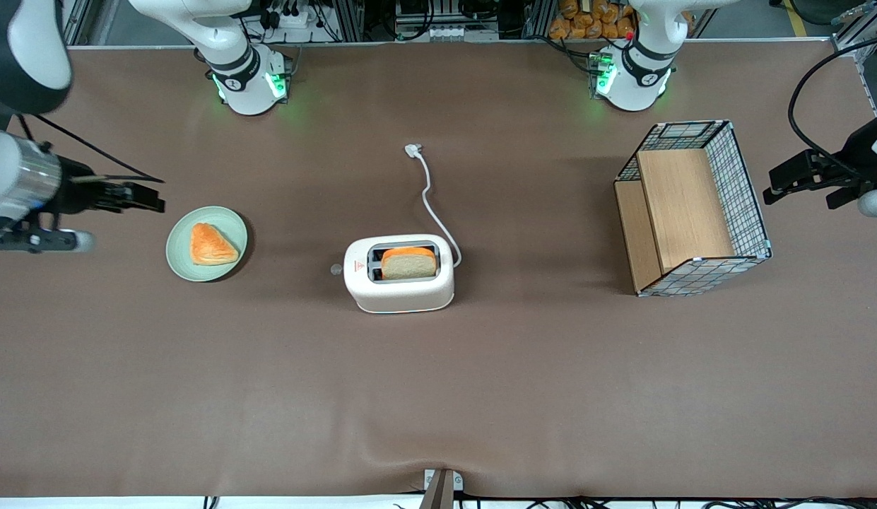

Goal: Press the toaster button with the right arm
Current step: 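Advance the right gripper to the lever on the white toaster's end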

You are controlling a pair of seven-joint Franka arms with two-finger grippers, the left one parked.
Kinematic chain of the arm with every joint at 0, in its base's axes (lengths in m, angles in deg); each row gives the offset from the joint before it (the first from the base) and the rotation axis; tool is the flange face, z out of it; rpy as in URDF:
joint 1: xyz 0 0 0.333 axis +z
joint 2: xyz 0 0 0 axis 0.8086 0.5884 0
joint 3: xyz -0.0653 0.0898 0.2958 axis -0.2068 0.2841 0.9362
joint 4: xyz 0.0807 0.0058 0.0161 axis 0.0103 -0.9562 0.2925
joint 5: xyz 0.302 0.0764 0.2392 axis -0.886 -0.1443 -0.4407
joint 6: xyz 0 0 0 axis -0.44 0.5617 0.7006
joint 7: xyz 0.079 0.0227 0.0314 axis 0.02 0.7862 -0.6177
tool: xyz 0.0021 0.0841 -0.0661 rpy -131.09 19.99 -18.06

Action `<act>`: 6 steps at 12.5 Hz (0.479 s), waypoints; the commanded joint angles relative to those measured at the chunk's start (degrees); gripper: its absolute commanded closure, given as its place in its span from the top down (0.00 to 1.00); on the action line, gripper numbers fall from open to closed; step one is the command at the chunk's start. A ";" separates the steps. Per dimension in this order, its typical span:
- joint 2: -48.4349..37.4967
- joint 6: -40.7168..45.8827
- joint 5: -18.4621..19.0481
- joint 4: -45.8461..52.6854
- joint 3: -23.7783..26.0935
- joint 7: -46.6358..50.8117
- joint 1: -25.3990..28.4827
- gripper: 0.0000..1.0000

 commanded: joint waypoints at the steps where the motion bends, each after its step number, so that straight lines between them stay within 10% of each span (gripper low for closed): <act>1: 1.32 -0.91 -6.34 -2.10 -0.26 -0.12 1.10 0.11; 6: 5.02 -7.56 -14.18 -5.52 -0.26 -0.12 4.25 0.00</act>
